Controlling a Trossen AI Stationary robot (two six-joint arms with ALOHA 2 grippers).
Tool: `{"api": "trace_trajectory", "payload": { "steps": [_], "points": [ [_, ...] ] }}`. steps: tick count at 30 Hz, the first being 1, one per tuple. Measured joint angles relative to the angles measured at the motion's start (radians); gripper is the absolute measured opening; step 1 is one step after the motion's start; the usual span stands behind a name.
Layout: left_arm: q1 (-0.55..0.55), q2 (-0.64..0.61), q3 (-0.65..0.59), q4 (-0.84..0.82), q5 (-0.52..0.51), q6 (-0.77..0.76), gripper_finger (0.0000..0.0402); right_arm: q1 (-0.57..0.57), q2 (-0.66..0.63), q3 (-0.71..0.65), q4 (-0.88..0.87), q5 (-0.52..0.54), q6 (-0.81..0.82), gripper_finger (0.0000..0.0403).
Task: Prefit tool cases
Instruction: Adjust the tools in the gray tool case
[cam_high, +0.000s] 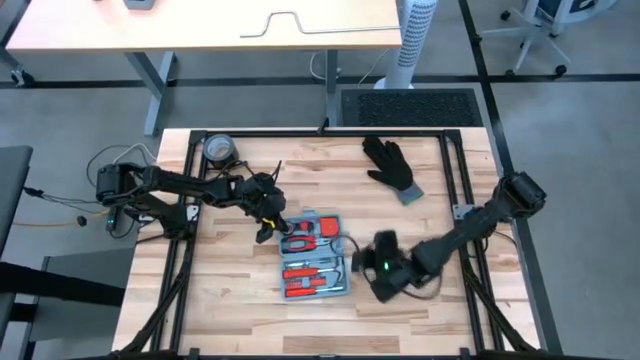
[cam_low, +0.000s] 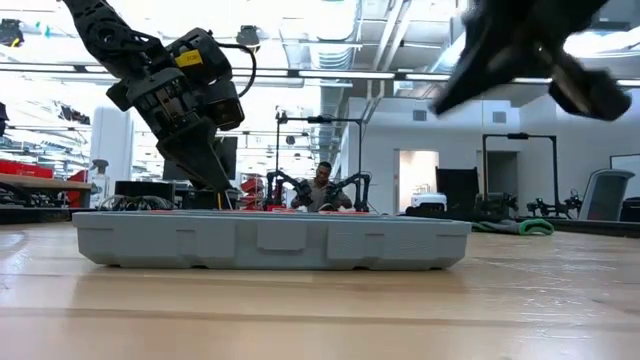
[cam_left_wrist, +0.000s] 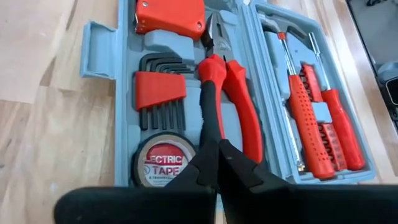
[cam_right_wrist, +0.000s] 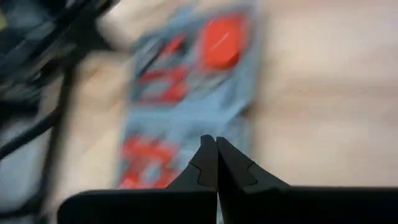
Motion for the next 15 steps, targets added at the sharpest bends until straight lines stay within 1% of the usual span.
{"api": "trace_trajectory", "payload": {
  "steps": [3,4,5,7,9,11,13,15],
  "points": [
    [0.0,0.0,0.0,-0.002,0.001,-0.003,0.0,-0.104,0.0,-0.007,-0.198,0.002,0.071,0.0],
    [0.0,0.0,0.0,-0.002,0.002,-0.002,0.0,-0.147,-0.002,-0.019,-0.22,-0.009,0.073,0.0],
    [0.0,0.0,0.0,-0.001,0.006,0.003,0.0,-0.183,-0.008,-0.032,-0.198,-0.018,0.046,0.0],
    [0.0,0.0,0.0,-0.001,0.009,0.018,0.0,-0.242,-0.025,-0.05,-0.078,-0.059,-0.077,0.0],
    [0.002,0.0,0.0,-0.001,0.01,0.035,0.0,-0.276,-0.037,-0.051,0.011,-0.142,-0.229,0.0],
    [0.008,0.0,0.001,-0.001,0.012,0.048,0.0,-0.294,-0.037,-0.052,0.068,-0.22,-0.331,0.0],
    [0.021,0.0,0.001,0.0,0.012,0.064,0.0,-0.295,-0.036,-0.053,0.097,-0.269,-0.376,0.0],
    [0.042,0.0,0.002,0.0,0.012,0.075,0.0,-0.277,-0.032,-0.053,0.119,-0.312,-0.386,0.0]
  ]
}}
